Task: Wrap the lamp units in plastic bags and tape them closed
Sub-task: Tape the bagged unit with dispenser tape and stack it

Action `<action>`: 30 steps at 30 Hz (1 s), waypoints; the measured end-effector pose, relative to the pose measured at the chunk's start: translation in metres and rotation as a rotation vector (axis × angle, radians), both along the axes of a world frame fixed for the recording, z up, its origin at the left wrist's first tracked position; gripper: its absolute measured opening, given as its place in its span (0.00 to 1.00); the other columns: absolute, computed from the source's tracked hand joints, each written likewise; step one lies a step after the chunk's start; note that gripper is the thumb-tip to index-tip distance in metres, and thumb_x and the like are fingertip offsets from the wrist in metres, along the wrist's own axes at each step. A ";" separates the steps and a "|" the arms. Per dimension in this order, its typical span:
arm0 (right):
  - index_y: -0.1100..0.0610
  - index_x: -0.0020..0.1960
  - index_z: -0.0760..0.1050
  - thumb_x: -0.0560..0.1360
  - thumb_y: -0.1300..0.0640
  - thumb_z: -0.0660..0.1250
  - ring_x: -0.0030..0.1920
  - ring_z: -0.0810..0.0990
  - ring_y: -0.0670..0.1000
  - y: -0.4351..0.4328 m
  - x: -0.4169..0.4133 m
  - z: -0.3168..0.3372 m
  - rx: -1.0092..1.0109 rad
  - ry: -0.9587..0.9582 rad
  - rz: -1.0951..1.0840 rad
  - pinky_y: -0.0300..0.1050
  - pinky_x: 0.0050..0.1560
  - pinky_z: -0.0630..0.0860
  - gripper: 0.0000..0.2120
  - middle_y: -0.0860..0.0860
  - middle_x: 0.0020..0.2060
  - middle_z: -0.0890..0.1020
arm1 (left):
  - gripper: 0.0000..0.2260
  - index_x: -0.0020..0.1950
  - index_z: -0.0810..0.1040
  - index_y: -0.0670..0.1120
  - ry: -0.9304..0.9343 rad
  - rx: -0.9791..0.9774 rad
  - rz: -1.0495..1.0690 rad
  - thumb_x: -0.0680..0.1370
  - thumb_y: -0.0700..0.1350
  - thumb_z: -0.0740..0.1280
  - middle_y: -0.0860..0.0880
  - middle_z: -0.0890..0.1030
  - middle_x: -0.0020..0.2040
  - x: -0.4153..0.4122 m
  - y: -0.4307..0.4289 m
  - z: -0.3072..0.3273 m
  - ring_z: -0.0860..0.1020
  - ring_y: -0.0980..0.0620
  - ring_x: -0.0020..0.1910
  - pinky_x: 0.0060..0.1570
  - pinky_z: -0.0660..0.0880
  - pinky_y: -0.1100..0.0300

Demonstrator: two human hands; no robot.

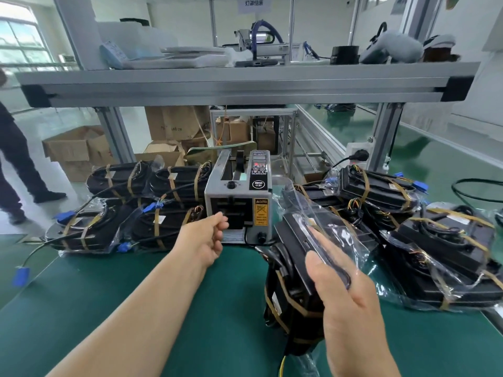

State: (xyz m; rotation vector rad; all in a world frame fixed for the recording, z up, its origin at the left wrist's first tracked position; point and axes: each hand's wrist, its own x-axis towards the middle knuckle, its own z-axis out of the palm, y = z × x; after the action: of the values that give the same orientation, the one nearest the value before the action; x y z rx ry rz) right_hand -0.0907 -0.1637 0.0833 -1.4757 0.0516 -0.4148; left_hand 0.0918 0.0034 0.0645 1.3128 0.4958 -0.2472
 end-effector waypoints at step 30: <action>0.33 0.64 0.76 0.72 0.33 0.52 0.64 0.79 0.46 0.004 0.007 -0.009 -0.059 -0.044 0.019 0.57 0.69 0.72 0.24 0.42 0.60 0.84 | 0.07 0.36 0.82 0.49 -0.706 0.391 -0.632 0.71 0.49 0.76 0.52 0.80 0.34 -0.112 -0.023 0.089 0.75 0.58 0.34 0.38 0.72 0.69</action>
State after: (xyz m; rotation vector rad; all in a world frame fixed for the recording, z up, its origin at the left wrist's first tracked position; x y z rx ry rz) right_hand -0.0836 -0.1596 0.0739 -1.5232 -0.0100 -0.4360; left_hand -0.0203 -0.0199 0.1531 1.8013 -0.5081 -0.1901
